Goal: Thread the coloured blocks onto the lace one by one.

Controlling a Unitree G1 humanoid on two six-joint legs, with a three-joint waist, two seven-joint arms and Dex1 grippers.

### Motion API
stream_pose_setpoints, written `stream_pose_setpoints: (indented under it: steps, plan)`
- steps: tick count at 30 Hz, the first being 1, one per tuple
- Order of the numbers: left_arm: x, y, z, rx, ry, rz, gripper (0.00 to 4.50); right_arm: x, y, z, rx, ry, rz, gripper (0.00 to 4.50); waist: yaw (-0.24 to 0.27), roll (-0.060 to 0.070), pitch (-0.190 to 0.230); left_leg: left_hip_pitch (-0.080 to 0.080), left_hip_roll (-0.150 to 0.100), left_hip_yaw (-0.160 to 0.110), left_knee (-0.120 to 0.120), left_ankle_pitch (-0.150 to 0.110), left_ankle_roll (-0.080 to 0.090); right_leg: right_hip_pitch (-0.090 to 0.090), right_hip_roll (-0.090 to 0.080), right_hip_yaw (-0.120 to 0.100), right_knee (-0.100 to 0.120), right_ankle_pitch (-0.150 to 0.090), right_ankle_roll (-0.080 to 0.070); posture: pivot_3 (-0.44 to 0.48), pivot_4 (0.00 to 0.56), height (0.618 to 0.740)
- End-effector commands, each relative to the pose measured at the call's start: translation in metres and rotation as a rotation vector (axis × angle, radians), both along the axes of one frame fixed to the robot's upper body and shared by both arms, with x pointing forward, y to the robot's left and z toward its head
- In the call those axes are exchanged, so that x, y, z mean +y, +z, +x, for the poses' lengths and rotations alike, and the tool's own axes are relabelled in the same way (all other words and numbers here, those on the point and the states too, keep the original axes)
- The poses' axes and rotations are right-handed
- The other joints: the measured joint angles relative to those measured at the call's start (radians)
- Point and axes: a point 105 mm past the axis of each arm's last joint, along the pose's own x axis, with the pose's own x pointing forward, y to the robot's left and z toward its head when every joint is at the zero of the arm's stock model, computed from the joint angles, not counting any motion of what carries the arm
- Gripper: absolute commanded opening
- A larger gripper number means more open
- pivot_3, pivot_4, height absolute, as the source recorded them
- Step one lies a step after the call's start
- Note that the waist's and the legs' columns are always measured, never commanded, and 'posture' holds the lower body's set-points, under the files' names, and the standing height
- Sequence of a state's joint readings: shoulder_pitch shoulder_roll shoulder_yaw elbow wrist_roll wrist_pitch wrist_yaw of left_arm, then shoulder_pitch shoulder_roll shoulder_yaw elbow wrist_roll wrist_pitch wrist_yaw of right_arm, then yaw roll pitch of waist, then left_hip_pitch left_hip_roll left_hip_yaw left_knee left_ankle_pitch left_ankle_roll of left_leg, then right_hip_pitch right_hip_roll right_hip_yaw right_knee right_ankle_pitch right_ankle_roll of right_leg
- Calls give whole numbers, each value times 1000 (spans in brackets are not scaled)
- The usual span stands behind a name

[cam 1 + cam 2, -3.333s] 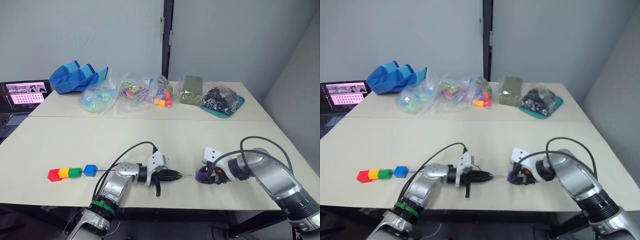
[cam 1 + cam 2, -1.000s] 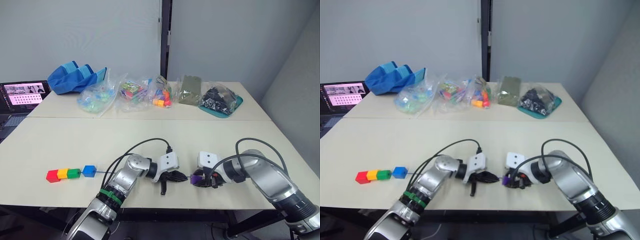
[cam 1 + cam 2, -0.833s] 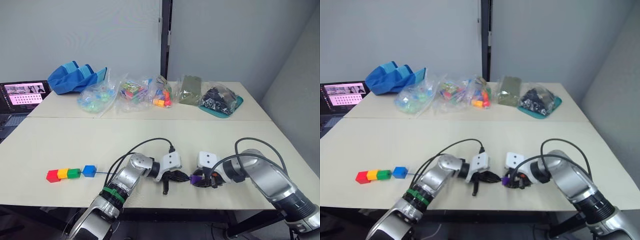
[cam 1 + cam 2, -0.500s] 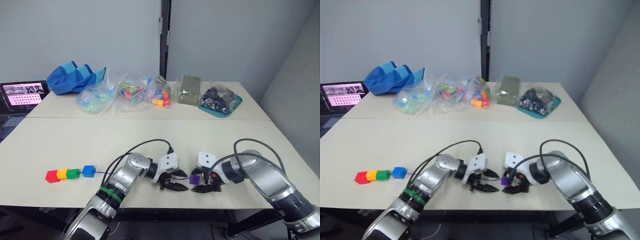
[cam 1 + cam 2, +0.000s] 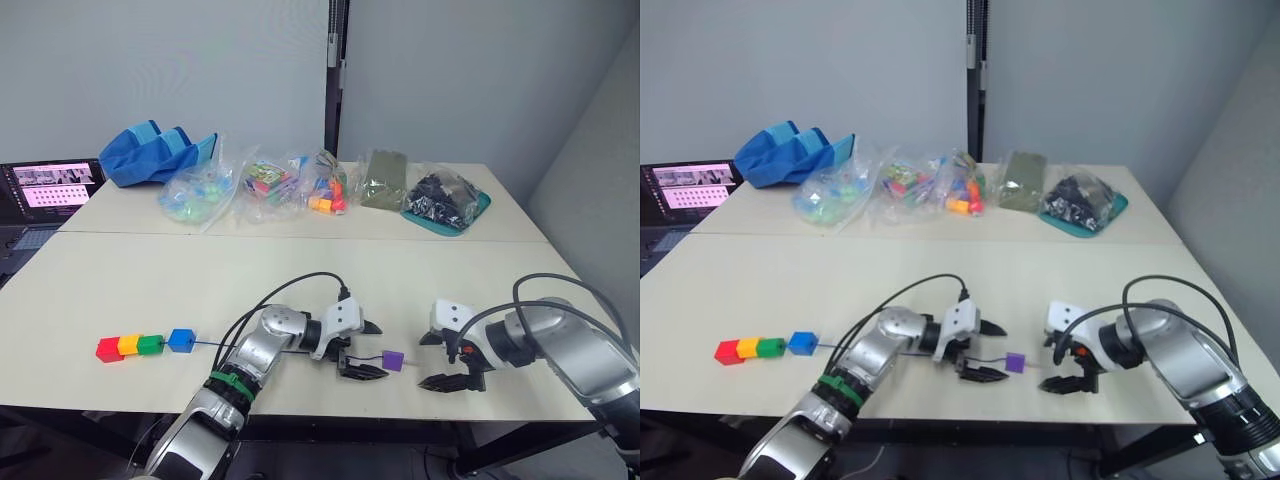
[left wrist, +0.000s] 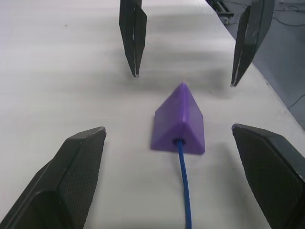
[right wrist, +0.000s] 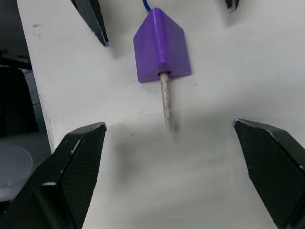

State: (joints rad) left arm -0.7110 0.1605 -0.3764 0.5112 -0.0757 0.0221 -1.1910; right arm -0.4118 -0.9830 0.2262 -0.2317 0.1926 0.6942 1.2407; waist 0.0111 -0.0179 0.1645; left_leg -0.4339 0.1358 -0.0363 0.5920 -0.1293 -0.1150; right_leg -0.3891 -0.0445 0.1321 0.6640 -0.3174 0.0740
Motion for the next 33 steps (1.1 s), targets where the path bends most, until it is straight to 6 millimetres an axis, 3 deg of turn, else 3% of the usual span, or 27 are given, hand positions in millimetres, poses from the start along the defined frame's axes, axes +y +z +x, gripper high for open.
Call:
stream_pose_setpoints:
  steps: [1,3,4,13,22,33]
  plan:
    - [-11,0,-5,-19,-54,10,4469,1,11,-1,-60,4,2,4500,-2,0,0,0,0,0,0,0,0,0,0,0,0,0,0,0,150,717]
    - [-15,-2,-8,-11,-73,15,4469,2,11,-2,-70,-2,-1,4500,-2,0,0,0,0,0,0,0,0,0,0,0,0,0,0,0,150,717]
    - [-16,-3,-9,-9,-80,20,4210,2,11,-2,-76,-7,-2,4500,-1,0,0,0,0,0,0,0,0,0,0,0,0,0,0,0,150,717]
    - [-13,-19,-8,-48,-99,145,1360,6,10,-2,-85,-20,-3,4500,0,0,0,0,0,0,0,0,0,0,0,0,0,0,0,0,150,717]
    - [-9,-22,-4,-115,-90,189,1241,16,4,2,-93,3,-5,4500,1,0,0,0,0,0,1,0,0,1,0,0,0,0,0,0,150,717]
    - [-8,-23,-8,-37,-84,162,1239,14,1,8,-107,-6,-25,4500,1,0,0,1,0,0,1,0,0,1,0,0,0,0,0,0,150,717]
